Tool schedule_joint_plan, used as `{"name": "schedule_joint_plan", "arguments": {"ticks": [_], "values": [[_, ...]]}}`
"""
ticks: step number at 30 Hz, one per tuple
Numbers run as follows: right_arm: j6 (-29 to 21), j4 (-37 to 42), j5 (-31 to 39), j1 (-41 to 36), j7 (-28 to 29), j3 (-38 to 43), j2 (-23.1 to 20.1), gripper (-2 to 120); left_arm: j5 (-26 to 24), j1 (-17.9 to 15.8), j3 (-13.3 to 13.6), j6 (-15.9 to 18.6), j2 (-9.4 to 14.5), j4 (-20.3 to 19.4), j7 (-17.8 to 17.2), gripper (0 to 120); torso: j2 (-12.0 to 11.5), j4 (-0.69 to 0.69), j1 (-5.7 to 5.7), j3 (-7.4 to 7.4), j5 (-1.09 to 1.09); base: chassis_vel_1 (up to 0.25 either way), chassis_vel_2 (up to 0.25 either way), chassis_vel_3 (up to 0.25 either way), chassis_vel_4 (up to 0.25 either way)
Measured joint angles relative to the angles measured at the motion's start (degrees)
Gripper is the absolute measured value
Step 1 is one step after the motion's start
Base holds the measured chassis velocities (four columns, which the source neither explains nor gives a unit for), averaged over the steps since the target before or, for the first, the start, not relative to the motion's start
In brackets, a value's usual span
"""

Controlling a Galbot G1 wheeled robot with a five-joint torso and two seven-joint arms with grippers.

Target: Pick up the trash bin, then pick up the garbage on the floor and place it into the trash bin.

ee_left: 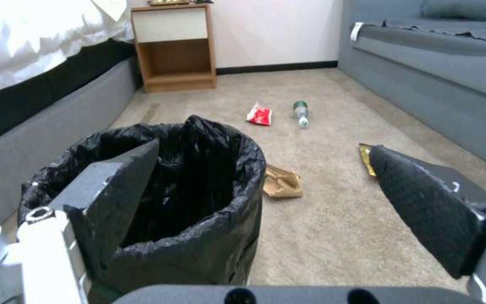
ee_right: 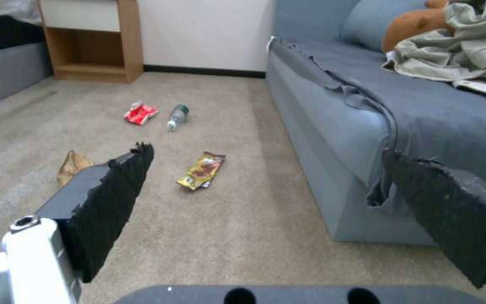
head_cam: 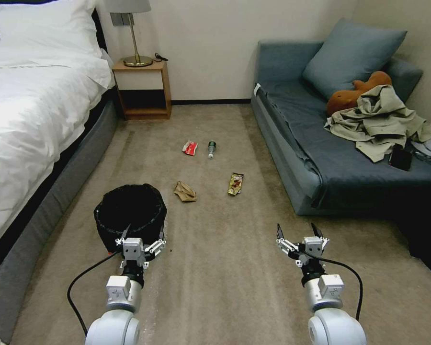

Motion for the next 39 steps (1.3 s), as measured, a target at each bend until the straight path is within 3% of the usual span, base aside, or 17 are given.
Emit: {"name": "schedule_joint_plan", "arguments": {"ticks": [39], "values": [[0.0, 0.0, 0.0, 0.0, 0.0, 0.0, 0.0, 100, 0.0, 0.0, 0.0, 0.0, 0.0, 0.0, 0.0, 100, 0.0, 0.00, 0.00, 0.00, 0.00, 0.000, 0.000, 0.000, 0.000]]}}
